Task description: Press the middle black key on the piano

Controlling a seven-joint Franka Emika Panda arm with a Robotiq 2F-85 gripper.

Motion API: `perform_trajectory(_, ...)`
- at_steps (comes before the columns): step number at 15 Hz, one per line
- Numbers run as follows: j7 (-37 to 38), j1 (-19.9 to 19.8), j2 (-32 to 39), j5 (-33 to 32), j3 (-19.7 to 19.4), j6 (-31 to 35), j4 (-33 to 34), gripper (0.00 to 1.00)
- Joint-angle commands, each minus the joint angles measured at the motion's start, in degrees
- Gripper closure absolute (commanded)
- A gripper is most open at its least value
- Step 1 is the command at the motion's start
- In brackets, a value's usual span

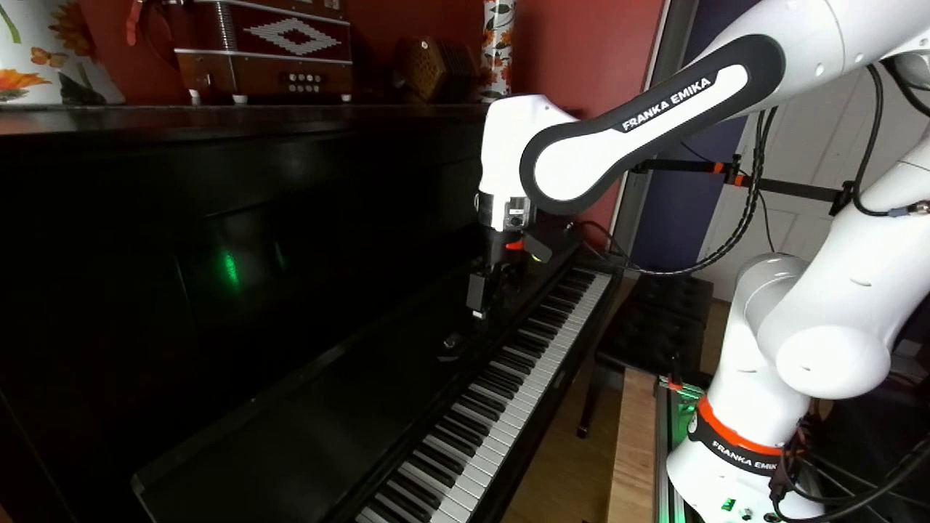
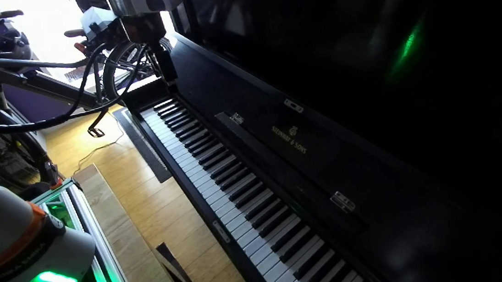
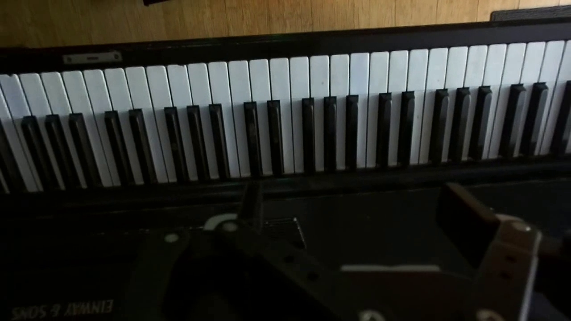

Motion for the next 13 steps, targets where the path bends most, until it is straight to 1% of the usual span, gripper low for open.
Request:
perform_trajectory(1,1.11,-1.51,-5.82,-0.23,0.07,-4.59,-0.21,0.00)
perform_trajectory(8,3.19,-5.09,-13.61,-0.05,-0.84,-8.87,-0.07,0.00)
perform_trajectory(9,1.84,-4.40,-10.83,0.14,-0.41,-6.94,0.65,0.00)
perform_trajectory(13,1.98,-5.20,-12.79,0.12,-0.66,-7.87,0.64,0.00)
